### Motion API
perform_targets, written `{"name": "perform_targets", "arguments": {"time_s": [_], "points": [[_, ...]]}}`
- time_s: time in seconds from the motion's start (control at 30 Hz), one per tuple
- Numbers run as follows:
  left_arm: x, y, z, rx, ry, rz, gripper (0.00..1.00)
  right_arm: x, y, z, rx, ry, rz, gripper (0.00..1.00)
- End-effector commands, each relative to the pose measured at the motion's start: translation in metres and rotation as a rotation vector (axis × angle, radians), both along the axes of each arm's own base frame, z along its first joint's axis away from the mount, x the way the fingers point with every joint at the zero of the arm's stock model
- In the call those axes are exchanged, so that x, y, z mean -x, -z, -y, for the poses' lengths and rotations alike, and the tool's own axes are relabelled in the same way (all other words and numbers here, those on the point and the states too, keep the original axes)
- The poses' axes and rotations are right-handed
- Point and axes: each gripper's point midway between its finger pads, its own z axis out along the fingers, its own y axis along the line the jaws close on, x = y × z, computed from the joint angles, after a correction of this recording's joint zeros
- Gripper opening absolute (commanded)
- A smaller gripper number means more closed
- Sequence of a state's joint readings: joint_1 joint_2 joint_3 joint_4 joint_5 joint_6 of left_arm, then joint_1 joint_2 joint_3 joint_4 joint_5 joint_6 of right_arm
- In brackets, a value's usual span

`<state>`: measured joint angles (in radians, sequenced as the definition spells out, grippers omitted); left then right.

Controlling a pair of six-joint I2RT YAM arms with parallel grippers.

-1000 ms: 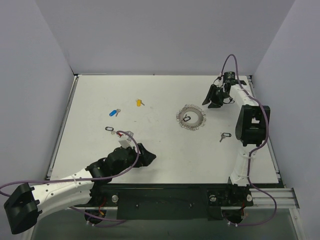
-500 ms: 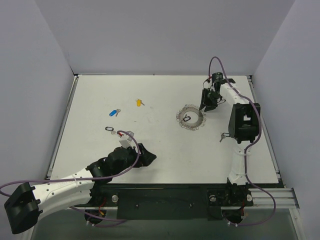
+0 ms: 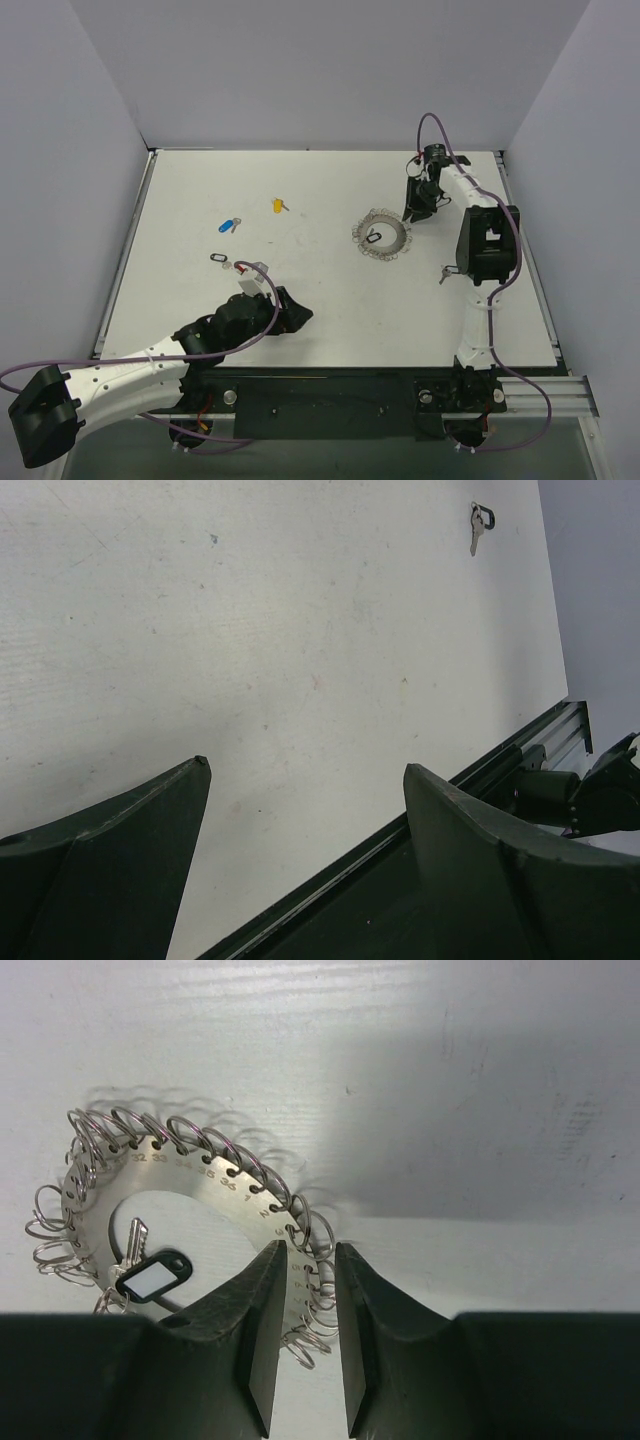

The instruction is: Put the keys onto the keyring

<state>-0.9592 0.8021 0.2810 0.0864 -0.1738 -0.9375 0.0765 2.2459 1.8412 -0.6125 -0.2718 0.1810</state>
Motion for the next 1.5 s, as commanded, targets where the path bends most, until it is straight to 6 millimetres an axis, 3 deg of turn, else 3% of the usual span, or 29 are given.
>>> {"name": "perform_targets", "arguments": {"time_s": [0.0,0.37,0.47,0.77,1.03,1.47], "points": [[-0.007,-0.028,0.011,0.075,0.003,0.042,0.88,-0.001,0.0,-0.002,0.026,-0.016,-0.018,0.21],[-0.007,-0.029,0.013,0.078,0.009,0.038,0.88,-0.001,0.005,-0.006,0.002,-0.016,-0.03,0.2],[-0.007,-0.03,0.013,0.078,0.008,0.038,0.88,-0.002,0.006,-0.008,-0.005,-0.018,-0.032,0.14],[-0.008,-0.031,0.016,0.071,0.017,0.034,0.88,-0.004,0.003,-0.013,-0.034,-0.024,-0.026,0.11],[-0.006,-0.027,0.017,0.071,0.021,0.018,0.88,-0.006,0.01,-0.013,-0.037,-0.014,-0.04,0.2],[-0.005,-0.026,0.017,0.071,0.022,0.007,0.87,-0.012,0.007,-0.02,-0.082,-0.026,-0.019,0.22]]}}
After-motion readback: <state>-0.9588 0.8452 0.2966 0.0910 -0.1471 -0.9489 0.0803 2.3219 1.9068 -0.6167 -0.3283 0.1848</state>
